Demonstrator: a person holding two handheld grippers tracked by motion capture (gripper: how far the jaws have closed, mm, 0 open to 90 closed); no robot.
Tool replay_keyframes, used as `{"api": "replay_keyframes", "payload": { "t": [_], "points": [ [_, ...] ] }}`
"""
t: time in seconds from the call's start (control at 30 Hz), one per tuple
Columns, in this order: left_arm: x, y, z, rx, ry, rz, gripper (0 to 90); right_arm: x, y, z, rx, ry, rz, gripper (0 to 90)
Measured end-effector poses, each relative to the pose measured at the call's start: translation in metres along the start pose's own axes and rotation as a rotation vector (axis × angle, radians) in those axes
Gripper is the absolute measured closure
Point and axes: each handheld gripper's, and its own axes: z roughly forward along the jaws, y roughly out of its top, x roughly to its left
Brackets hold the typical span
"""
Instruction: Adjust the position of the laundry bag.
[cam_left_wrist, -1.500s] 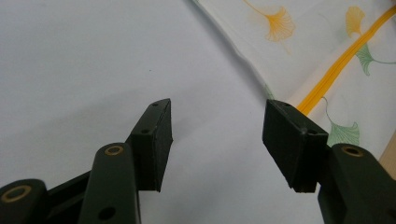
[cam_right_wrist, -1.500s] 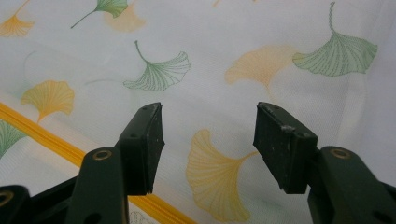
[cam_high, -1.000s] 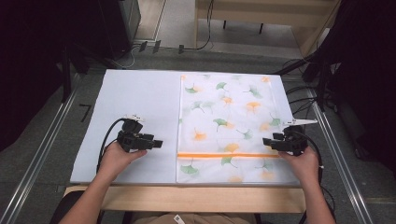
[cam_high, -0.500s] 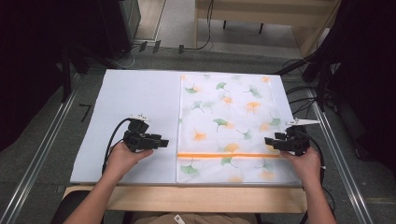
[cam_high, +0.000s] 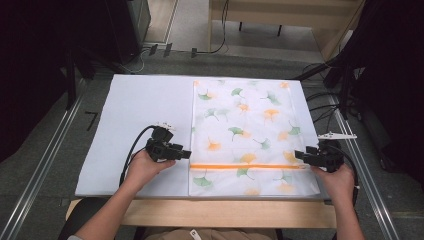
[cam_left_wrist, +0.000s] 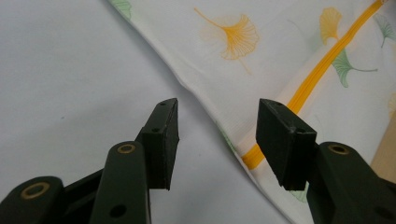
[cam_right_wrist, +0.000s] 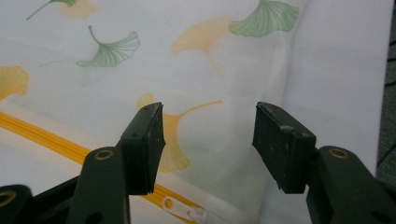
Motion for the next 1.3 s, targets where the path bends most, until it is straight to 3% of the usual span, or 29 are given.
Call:
{"api": "replay_keyframes", "payload": {
  "t": [0.13, 0.23, 0.33, 0.47, 0.5, 0.53, 0.6, 0.7, 0.83, 0.93, 1.07, 1.17, 1.3],
  "points": [
    [-0.001, 0.004, 0.012, 0.008, 0.026, 0.001, 49.7, -0.010, -0.002, 0.002, -0.001, -0.037, 0.028, 45.8],
    [0.000, 0.005, 0.017, 0.020, 0.038, -0.023, 51.2, -0.015, 0.000, 0.007, 0.005, -0.043, 0.045, 46.0],
    [-0.002, 0.006, 0.023, 0.016, 0.058, -0.013, 52.9, -0.019, 0.001, 0.013, 0.011, -0.047, 0.051, 46.0],
    [-0.003, 0.006, 0.030, 0.024, 0.052, -0.010, 53.7, -0.019, 0.001, 0.019, 0.031, -0.049, 0.048, 46.4],
    [-0.004, 0.006, 0.032, 0.019, 0.049, 0.016, 54.1, -0.018, 0.003, 0.020, 0.025, -0.040, 0.049, 52.0],
    [-0.003, 0.006, 0.032, 0.019, 0.040, 0.034, 53.8, -0.019, 0.003, 0.021, 0.021, -0.037, 0.048, 52.1],
    [-0.002, 0.005, 0.032, 0.018, 0.033, 0.022, 54.3, -0.019, 0.004, 0.022, 0.019, -0.039, 0.049, 53.0],
    [0.000, 0.007, 0.032, 0.020, 0.030, -0.029, 57.2, -0.018, 0.007, 0.026, 0.007, -0.040, 0.056, 54.6],
    [-0.005, 0.009, 0.036, 0.010, 0.065, -0.012, 58.8, -0.016, 0.010, 0.030, 0.000, -0.033, 0.058, 56.2],
    [-0.007, 0.011, 0.039, 0.002, 0.065, -0.005, 64.2, -0.013, 0.011, 0.032, 0.005, -0.033, 0.054, 56.9],
    [-0.006, 0.012, 0.042, -0.005, 0.061, 0.003, 73.2, -0.005, 0.013, 0.034, 0.018, -0.015, 0.038, 71.6],
    [-0.003, 0.011, 0.044, -0.011, 0.020, -0.009, 81.5, -0.003, 0.015, 0.035, 0.031, -0.016, 0.038, 82.0],
    [-0.002, 0.012, 0.046, 0.002, -0.013, 0.008, 88.1, -0.004, 0.016, 0.035, 0.052, -0.003, 0.062, 88.2]
  ]
}}
